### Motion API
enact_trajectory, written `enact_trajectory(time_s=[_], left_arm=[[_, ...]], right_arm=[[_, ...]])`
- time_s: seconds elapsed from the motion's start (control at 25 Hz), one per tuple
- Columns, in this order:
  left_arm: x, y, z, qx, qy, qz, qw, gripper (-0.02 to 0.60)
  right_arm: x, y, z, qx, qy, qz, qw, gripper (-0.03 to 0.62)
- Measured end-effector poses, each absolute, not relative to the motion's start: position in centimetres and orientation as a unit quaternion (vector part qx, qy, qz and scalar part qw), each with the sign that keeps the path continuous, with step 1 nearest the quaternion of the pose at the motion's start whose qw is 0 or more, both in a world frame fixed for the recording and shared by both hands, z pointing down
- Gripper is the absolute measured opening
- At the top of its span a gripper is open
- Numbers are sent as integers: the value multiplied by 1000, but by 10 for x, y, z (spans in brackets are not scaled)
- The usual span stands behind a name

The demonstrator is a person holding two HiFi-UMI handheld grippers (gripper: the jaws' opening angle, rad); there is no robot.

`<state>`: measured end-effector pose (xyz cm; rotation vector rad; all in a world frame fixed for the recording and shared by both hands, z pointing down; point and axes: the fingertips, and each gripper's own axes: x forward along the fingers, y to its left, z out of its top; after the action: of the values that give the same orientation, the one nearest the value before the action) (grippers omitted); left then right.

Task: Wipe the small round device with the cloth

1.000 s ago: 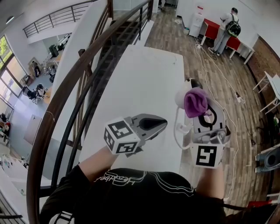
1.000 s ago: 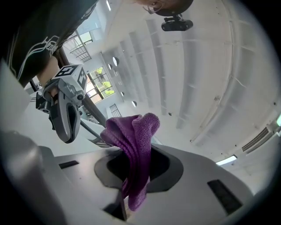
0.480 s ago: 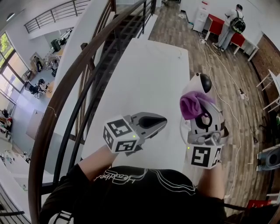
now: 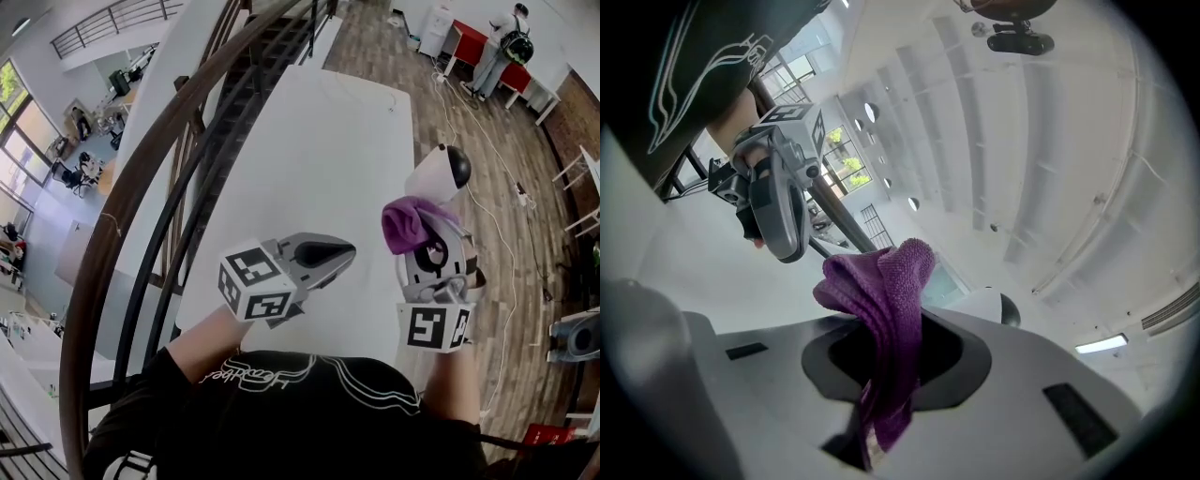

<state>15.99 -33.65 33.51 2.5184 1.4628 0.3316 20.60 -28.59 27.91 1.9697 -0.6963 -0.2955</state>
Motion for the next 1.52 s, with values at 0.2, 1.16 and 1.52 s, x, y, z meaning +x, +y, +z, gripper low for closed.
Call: enact_trajectory(time_s=[0.2,1.16,1.52], left_arm=[[145,-341,341,860,483,109,123,8],[-116,-125,314,882,450,90,106,8],[-200,-72,314,891,435,90,98,8]], right_arm=[[185,-289,297,818,-335,-106,456,58],[-100,-53,329,836,-539,86,-50,58],[-182,-2,336,820,-557,101,-81,58]])
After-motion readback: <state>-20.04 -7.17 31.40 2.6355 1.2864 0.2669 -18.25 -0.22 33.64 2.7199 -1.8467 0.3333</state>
